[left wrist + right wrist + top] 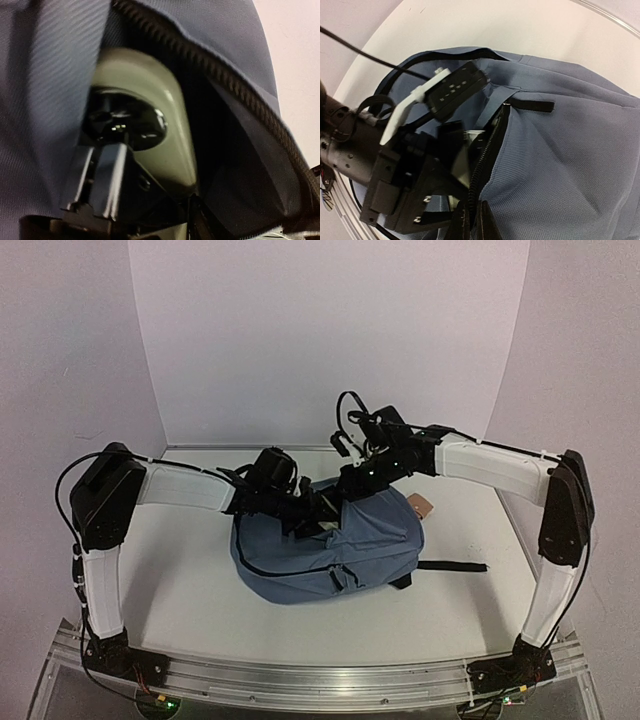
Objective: Pack the student bag
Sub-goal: Place the stationery in the student bag.
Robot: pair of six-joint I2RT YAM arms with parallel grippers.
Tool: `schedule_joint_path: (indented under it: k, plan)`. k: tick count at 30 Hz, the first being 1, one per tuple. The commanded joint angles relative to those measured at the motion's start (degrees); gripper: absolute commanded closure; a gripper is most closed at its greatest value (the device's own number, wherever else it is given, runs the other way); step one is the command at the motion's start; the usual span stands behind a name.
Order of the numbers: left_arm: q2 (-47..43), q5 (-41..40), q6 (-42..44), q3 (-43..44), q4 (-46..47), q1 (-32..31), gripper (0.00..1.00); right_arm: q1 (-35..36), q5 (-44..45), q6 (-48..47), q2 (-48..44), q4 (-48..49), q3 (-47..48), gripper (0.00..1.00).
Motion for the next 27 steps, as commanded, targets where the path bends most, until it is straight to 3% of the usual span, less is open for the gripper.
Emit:
schedule_joint_path:
  k: [1, 9, 15, 17, 22, 27]
  plan:
    - [-4.56, -1.18, 3.26, -1.81, -6.42, -0.94, 0.50, -0.01, 7.54, -1.51, -3.80, 3.56, 1.01, 0.97]
    - [-5.37, 0.26, 1.46, -5.09, 2.29, -0.86, 0.51, -0.01, 7.22, -1.09, -2.31, 1.28, 2.03, 0.82]
    - [-8.53, -1.56, -0.53, -9.78, 6.74, 0.11, 0.50, -0.01, 6.80, -1.14, -1.35, 0.97, 3.25, 0.81]
    - [-9.51, -2.23, -0.12, -10.26, 7.02, 0.39, 0.51, -0.01, 6.42, -1.27, -0.76, 0.91, 3.83, 0.75]
    - [-9.39, -2.00, -0.03, -10.24, 8.20, 0.81, 0.61, 0.09, 5.35, -0.88, 1.75, 0.76, 6.52, 0.60]
    - [-8.28, -1.74, -1.60, -10.81, 10.17, 1.11, 0.73, 1.84, 6.44, -2.72, 5.57, -0.13, 10.04, 0.54]
